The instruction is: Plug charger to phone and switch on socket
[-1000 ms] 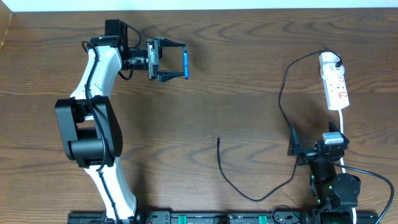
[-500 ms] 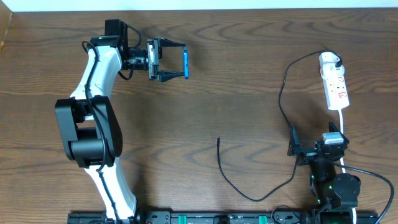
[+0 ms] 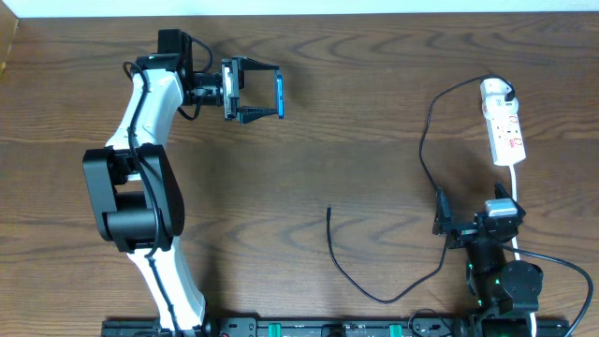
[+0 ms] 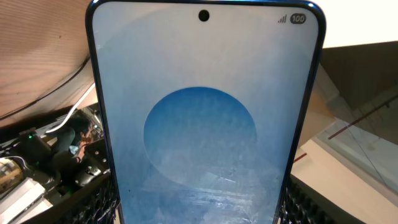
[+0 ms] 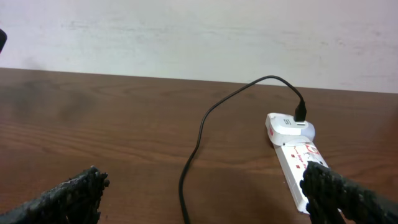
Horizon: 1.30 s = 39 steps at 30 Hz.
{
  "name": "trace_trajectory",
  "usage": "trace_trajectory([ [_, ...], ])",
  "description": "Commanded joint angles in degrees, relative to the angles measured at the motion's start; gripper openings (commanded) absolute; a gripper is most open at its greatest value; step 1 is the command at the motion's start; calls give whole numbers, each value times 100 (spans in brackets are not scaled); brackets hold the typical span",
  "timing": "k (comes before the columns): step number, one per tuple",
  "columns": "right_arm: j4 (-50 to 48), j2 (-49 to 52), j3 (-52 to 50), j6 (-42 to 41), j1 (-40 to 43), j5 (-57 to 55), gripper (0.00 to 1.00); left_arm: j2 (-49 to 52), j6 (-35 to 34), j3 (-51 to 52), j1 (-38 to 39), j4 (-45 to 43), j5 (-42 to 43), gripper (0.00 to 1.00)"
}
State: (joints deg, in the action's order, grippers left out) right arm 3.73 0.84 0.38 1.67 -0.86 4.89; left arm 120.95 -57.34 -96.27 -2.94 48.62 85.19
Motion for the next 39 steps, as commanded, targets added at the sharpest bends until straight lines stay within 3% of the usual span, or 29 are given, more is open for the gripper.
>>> trace_trajectory([
  [1,24,-46,-7,-79,-15,-26,99,-278,-103,-20,-24,-2,262,7],
  [28,24,-46,-7,-79,-15,-26,99,-278,-15,-20,-24,-13,258,8],
  [39,24,-46,-7,-79,-15,-26,99,-278,400,-20,-17,-9,-319,8],
])
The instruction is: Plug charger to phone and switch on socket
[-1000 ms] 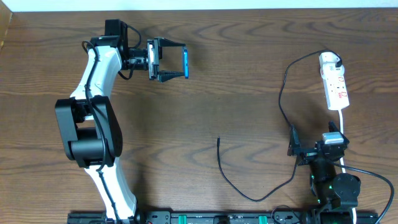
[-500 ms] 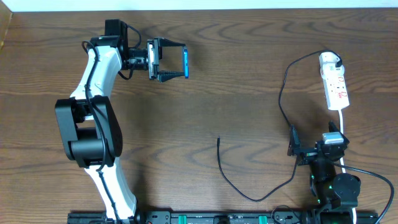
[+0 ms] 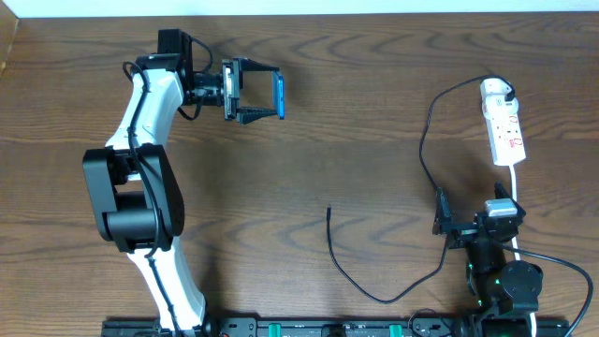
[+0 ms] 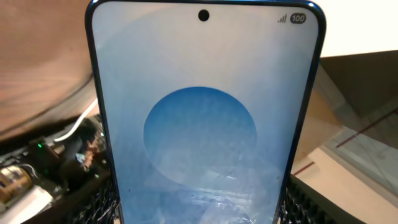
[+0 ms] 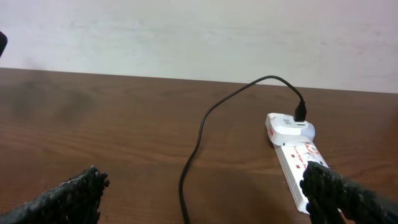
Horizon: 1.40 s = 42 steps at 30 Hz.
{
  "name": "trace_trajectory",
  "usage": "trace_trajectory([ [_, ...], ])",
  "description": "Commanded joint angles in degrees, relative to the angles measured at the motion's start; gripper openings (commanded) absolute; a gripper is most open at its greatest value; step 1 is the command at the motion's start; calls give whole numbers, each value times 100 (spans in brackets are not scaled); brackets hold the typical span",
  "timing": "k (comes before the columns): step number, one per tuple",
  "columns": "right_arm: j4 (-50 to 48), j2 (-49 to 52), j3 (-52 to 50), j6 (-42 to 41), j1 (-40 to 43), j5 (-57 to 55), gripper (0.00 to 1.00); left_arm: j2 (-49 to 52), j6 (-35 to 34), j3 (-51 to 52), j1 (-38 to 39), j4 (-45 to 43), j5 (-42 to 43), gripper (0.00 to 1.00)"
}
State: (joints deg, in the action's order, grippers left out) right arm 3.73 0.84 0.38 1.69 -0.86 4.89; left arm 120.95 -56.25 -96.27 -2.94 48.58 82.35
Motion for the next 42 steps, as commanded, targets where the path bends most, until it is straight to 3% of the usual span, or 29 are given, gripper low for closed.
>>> trace_trajectory([
  [1,24,-46,-7,-81,-15,-24,99,-278,334,-20,-17,-7,-142,7],
  [18,24,-46,-7,-81,-15,-26,99,-278,780,-17,234,192,-3220,7],
  [32,-42,-46,-7,-79,-15,-28,99,-278,951,-17,452,232,-3528,7],
  [42,-970,-46,-7,-396,-15,446,99,-278,951,-17,452,234,-3528,7],
])
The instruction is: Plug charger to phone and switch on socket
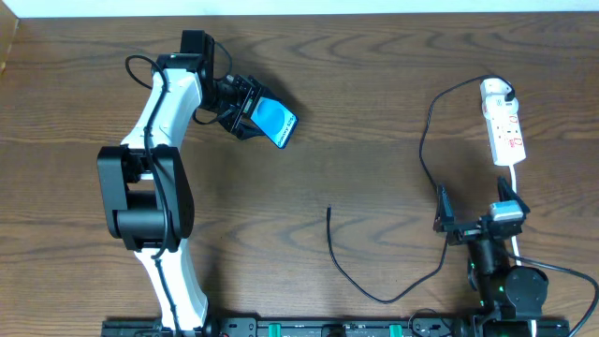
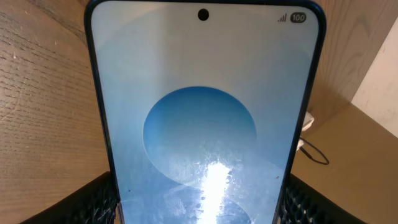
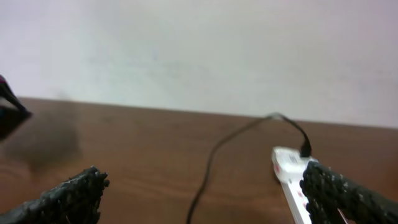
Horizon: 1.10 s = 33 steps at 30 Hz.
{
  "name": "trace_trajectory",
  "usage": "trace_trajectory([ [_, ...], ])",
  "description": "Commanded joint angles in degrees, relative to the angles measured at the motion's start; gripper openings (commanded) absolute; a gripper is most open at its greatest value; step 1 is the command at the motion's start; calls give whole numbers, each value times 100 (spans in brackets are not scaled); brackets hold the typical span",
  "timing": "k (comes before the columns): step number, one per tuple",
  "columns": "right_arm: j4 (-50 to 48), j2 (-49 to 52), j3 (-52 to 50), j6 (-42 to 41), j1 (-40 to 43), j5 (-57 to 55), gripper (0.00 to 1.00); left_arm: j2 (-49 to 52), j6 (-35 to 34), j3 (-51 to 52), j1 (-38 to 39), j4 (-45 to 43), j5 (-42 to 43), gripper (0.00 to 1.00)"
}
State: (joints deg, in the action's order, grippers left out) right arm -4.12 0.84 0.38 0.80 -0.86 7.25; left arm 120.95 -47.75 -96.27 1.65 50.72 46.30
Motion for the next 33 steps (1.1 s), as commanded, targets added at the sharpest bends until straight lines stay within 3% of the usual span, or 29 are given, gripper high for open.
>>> trace_trajectory([
  [1,-304,-46,-7,-446,-15,212,99,-278,101,-17,-7,20,76,7],
  [8,-555,-44,144,-1611,-13,-24,99,-278,101,-17,-7,20,79,7],
  [13,199,293,761,-1963,-9,57,99,-278,101,-17,-7,17,76,7],
  [20,835,1965,2159,-1969,-9,758,99,-278,98,-17,-7,17,76,7],
  [26,1458,3823,3477,-2483,-9,1523,99,-278,98,-17,-7,17,76,7],
  [33,1049,5558,4089,-2702,-11,2789,99,-278,98,-17,-7,17,76,7],
])
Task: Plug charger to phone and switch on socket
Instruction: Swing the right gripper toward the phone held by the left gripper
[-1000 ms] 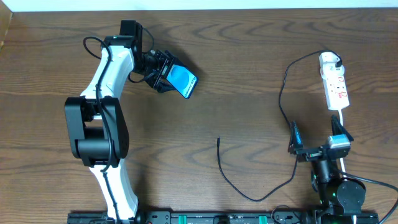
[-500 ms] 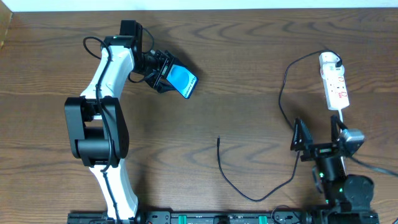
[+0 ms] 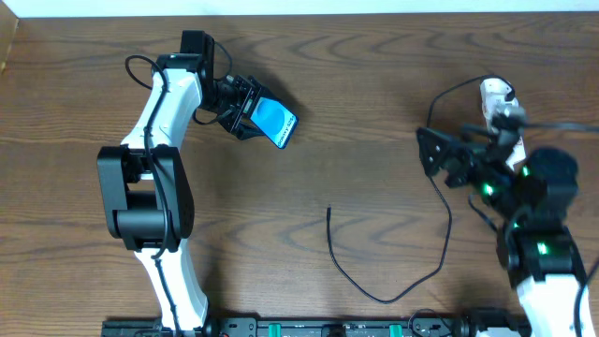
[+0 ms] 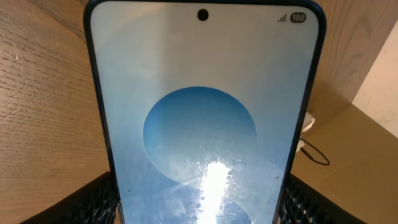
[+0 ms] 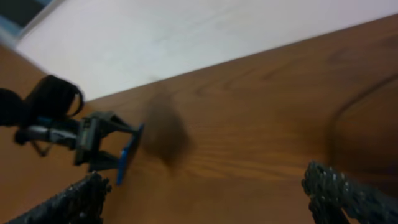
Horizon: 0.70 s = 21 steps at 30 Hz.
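Observation:
My left gripper (image 3: 255, 114) is shut on the blue phone (image 3: 275, 123), held tilted above the table at the back left. The phone's lit screen (image 4: 199, 118) fills the left wrist view between the black pads (image 4: 93, 202). The black charger cable (image 3: 440, 234) runs from the white power strip (image 3: 496, 96) at the far right down to a loose end (image 3: 328, 211) at mid-table. My right gripper (image 3: 432, 154) is raised over the cable near the strip, open and empty. In its blurred view the phone (image 5: 127, 155) shows far left.
The right arm (image 3: 533, 206) covers most of the power strip from above. The left arm (image 3: 154, 122) stretches along the table's left side. A dark rail (image 3: 299, 328) runs along the front edge.
My right arm has lifted from the front right edge and now reaches over the cable near the power strip, its camera turned left. The left gripper and phone have not moved.
At first my left gripper held the phone edge-up at the back left and the right arm rested at the front right. Then the phone was tilted, screen up, slightly further right. Now the right arm has swung up towards the strip.

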{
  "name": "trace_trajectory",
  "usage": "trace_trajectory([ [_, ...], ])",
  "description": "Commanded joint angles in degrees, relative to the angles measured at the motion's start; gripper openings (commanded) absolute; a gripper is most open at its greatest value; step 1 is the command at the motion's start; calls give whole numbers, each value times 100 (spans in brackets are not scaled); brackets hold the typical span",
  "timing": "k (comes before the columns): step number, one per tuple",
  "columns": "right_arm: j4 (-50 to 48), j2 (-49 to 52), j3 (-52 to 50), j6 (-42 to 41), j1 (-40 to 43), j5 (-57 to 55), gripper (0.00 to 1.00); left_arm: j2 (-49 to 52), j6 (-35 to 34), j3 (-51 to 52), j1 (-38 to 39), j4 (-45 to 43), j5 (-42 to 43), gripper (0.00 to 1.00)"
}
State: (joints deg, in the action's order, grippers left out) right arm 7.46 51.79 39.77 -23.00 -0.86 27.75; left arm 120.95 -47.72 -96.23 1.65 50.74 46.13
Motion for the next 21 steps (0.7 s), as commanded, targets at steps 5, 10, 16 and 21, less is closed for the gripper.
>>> trace_trajectory([
  [5,-372,1261,149,-1681,-11,776,99,-278,92,-22,-7,15,96,7],
  [10,-1193,2157,151,-2295,-205,887,89,-278,94,-22,-7,15,94,7],
  [16,-2081,3069,151,-2516,-992,855,94,-278,-42,-22,-4,15,74,7],
  [21,-2555,3464,151,-2518,-1438,673,98,-278,-59,-22,42,17,70,7],
])
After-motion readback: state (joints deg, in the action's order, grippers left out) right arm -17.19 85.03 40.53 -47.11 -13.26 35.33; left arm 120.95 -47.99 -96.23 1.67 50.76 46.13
